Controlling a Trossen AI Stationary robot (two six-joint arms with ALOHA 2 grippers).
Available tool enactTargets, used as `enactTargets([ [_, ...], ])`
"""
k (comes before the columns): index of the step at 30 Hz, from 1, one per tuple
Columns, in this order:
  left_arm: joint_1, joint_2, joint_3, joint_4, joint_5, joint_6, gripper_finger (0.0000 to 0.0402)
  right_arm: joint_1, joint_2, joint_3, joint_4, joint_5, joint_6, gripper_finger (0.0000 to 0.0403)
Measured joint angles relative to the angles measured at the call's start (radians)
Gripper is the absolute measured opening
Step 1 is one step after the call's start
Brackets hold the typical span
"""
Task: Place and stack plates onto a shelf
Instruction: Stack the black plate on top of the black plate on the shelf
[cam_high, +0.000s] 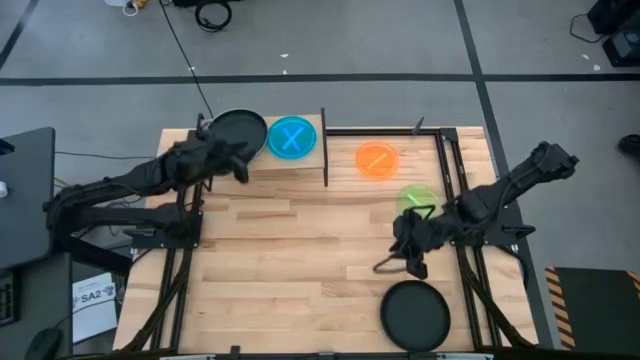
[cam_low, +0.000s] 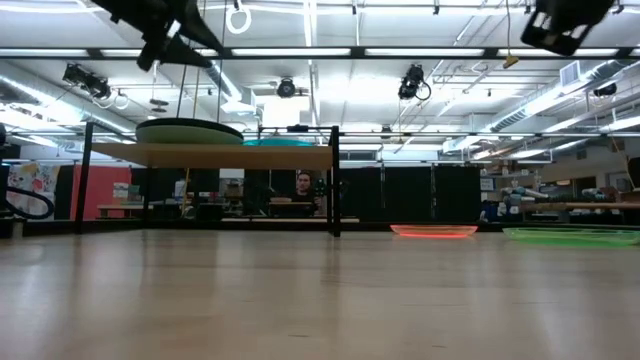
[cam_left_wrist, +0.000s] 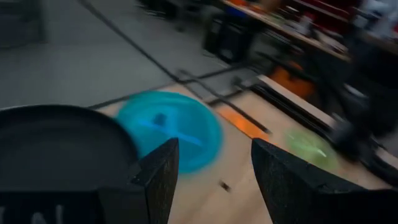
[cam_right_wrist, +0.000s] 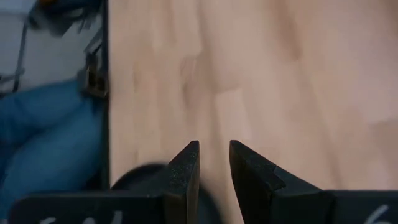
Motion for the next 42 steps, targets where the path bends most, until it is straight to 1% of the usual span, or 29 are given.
enactTargets([
  [6, -0.214, 0.03, 0.0, -0.002, -0.007, 0.016, 0.0208, 0.076, 0.093, 0.0, 0.0, -0.073, 0.052, 0.0095],
  [9, -0.315, 0.07, 0.0, 0.011, -0.035, 0.017, 0.0208, 0.103, 0.143, 0.0, 0.0, -0.085, 0.053, 0.0095],
  [12, -0.403, 0.13, 0.0, 0.037, -0.088, 0.018, 0.0208, 0.123, 0.192, 0.0, 0.0, -0.085, 0.052, 0.0095],
  [17, -0.506, 0.236, 0.0, 0.11, -0.155, 0.02, 0.0208, 0.141, 0.265, 0.0, 0.0, -0.085, 0.051, 0.0095],
  [22, -0.567, 0.338, 0.0, 0.236, -0.164, 0.062, 0.0208, 0.148, 0.322, 0.0, 0.0, -0.085, 0.036, 0.0095],
  [26, -0.595, 0.404, 0.0, 0.314, -0.164, 0.066, 0.0208, 0.15, 0.362, 0.0, 0.0, -0.086, 0.013, 0.0095],
  [34, -0.628, 0.499, 0.0, 0.366, -0.164, 0.059, 0.0208, 0.15, 0.423, 0.0, -0.002, -0.085, -0.028, 0.0095],
  [42, -0.632, 0.532, 0.0, 0.395, -0.164, 0.058, 0.0208, 0.15, 0.437, 0.0, -0.01, -0.087, -0.038, 0.0095],
])
